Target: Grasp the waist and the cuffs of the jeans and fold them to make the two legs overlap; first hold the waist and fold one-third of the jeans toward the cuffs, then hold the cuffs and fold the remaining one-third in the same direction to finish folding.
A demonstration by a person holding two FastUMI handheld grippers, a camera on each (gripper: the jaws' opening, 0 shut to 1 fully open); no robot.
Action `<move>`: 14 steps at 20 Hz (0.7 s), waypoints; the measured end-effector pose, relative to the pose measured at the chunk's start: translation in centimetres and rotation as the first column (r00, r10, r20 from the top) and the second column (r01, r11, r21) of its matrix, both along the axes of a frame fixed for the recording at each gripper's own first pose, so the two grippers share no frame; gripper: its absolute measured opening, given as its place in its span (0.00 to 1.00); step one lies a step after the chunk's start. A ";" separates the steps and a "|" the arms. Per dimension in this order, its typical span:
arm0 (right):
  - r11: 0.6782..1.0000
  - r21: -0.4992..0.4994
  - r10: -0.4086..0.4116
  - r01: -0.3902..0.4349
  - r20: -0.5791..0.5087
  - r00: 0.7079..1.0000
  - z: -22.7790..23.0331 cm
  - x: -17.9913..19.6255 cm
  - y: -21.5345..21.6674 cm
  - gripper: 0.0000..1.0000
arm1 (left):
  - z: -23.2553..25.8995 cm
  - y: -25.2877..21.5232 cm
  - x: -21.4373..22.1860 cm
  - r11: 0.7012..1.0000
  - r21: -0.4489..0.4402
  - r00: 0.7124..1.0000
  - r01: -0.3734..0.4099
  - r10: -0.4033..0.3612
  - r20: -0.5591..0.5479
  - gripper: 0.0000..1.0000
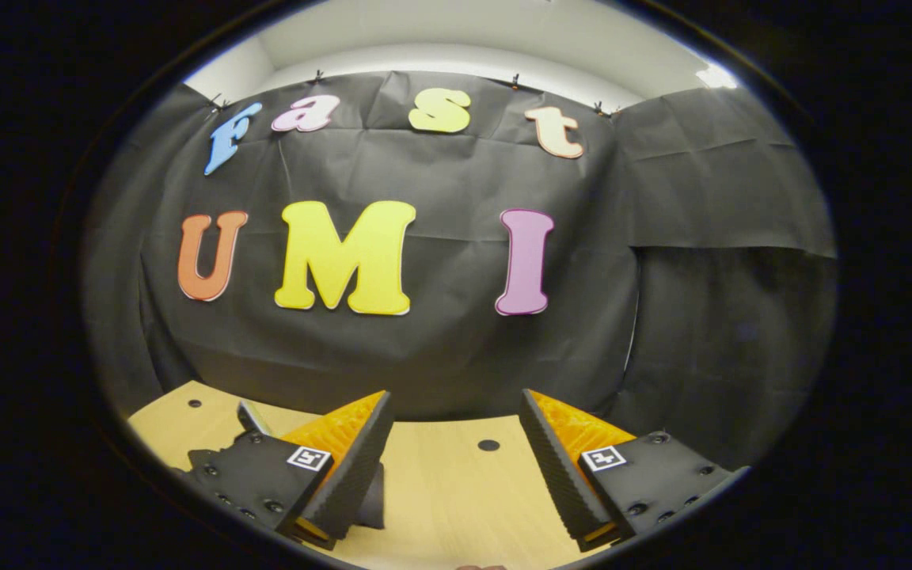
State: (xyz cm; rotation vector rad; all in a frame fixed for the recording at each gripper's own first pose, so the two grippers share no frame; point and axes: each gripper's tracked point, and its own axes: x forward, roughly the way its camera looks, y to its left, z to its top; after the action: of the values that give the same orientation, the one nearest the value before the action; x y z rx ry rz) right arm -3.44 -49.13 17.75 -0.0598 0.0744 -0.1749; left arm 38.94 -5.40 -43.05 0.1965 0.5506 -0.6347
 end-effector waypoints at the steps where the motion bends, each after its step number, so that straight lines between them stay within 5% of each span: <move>1: 1.000 0.000 0.015 -0.015 0.004 1.000 0.1 0.4 0.5 0.98 | 1.1 0.3 0.0 1.000 -0.017 1.000 -0.014 0.014 0.006 0.97; 8: 0.987 0.027 0.159 -0.160 0.040 0.986 1.2 3.5 5.5 0.98 | 9.6 7.4 1.7 0.974 -0.107 0.970 -0.198 0.210 0.121 0.98; 14: 0.969 0.053 0.239 -0.241 0.039 0.970 0.8 5.4 9.2 0.98 | 17.8 15.8 2.6 0.891 -0.231 0.874 -0.391 0.438 0.210 0.97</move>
State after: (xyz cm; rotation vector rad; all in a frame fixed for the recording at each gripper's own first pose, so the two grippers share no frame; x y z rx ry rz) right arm 1.96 -39.92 18.51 -0.0086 0.0397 0.0686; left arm 41.54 10.38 -25.27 -0.0171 0.2653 -0.2270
